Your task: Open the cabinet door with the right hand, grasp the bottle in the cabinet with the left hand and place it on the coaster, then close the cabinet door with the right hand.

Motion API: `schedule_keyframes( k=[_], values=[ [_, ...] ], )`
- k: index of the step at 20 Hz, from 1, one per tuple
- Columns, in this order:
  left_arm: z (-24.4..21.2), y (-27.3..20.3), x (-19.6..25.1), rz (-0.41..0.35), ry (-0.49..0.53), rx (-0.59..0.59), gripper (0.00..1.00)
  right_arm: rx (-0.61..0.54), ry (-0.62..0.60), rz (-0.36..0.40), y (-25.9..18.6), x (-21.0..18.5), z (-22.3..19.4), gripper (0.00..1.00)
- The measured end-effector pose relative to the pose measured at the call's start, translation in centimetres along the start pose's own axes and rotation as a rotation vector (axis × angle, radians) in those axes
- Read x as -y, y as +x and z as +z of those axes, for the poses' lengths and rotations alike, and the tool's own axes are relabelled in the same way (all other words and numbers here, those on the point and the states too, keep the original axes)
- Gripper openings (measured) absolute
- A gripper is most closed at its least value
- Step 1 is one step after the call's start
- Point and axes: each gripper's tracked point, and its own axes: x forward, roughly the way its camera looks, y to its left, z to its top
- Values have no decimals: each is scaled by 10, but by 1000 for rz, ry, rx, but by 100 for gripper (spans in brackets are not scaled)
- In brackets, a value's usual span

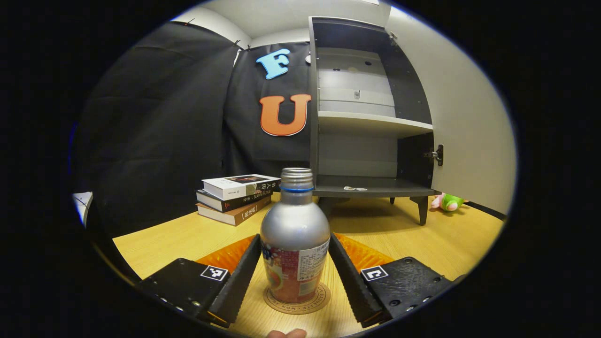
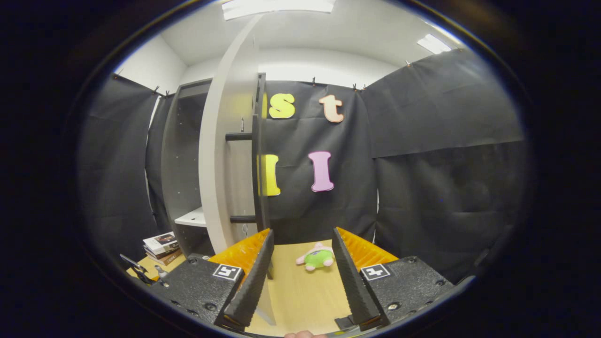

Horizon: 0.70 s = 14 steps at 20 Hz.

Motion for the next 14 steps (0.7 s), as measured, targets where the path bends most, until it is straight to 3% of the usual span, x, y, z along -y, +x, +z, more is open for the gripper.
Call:
schedule_keyframes(
  k=[5, 8, 14],
  values=[
    [25, -8, -4, 1, -18, 21, 95, 5, 16, 3, 2, 1, -1, 78],
    [61, -16, -10, 12, -33, 59, 94, 2, 34, 8, 4, 3, -6, 78],
    [149, -40, -13, -29, -51, 29, 94, 23, 33, 16, 8, 9, -6, 78]
  ],
)
